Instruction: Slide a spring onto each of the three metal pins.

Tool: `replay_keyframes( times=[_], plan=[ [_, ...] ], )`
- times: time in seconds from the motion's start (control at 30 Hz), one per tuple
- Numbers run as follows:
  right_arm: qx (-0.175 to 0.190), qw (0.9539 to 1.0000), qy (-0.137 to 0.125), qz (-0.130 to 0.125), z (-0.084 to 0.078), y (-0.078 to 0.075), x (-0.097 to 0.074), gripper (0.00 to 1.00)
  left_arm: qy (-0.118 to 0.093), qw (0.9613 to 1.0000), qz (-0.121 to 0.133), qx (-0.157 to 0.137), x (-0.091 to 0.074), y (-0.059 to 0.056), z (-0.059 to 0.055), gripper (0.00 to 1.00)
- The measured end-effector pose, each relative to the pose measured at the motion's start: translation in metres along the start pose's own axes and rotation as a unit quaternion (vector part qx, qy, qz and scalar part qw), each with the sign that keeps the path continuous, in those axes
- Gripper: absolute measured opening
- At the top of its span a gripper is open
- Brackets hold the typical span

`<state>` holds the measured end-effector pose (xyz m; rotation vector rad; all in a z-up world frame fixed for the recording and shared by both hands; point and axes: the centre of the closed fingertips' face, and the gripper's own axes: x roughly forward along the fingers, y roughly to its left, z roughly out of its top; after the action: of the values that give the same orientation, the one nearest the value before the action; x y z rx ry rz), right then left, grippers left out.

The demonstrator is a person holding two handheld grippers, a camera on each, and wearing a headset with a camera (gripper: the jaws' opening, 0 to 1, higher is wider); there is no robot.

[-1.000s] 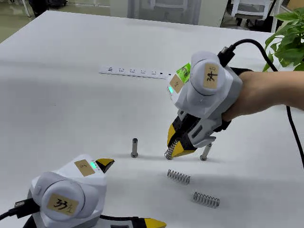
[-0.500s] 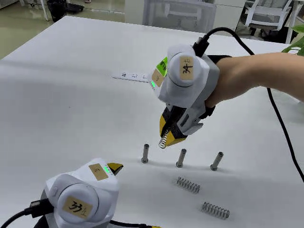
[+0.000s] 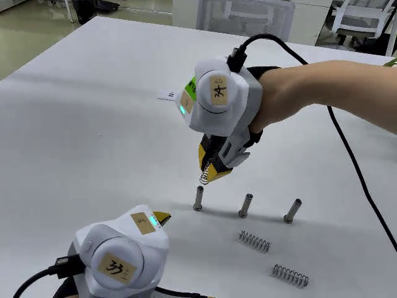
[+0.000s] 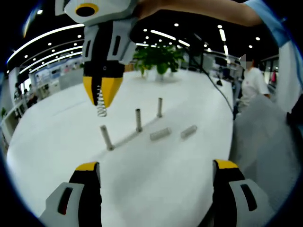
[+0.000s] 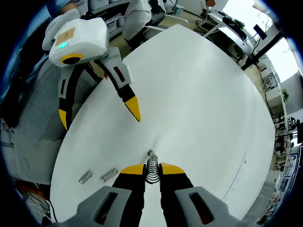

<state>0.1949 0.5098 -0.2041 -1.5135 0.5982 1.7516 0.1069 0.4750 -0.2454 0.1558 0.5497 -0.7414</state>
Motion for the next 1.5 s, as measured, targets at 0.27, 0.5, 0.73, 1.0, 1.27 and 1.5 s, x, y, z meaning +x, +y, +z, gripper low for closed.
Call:
replay_keyframes(
  times=[0.27,0.5,0.73,1.0,1.27,1.5],
  plan=[
    [-0.011,0.9998,0.015,0.000,-0.003,-0.002,0.012,0.13,-0.001,1.0000,-0.001,-0.002,0.001,-0.002,-0.001,1.00],
    [-0.016,0.9996,0.022,0.009,-0.004,-0.004,0.015,0.13,-0.004,1.0000,-0.002,-0.008,0.003,-0.003,-0.001,1.00],
    [-0.015,0.9995,0.025,0.010,-0.009,-0.007,0.017,0.13,-0.004,0.9999,-0.003,-0.011,0.003,-0.004,-0.003,1.00],
    [-0.015,0.9996,0.023,0.011,-0.009,-0.006,0.020,0.13,-0.004,0.9999,-0.002,-0.015,0.004,-0.002,-0.004,1.00],
    [-0.016,0.9995,0.023,0.014,-0.010,-0.006,0.023,0.13,-0.003,0.9998,-0.003,-0.018,0.005,-0.003,-0.005,1.00],
    [-0.015,0.9995,0.023,0.015,-0.012,-0.006,0.025,0.13,0.002,0.9998,-0.006,-0.021,0.006,-0.004,-0.009,1.00]
  ],
)
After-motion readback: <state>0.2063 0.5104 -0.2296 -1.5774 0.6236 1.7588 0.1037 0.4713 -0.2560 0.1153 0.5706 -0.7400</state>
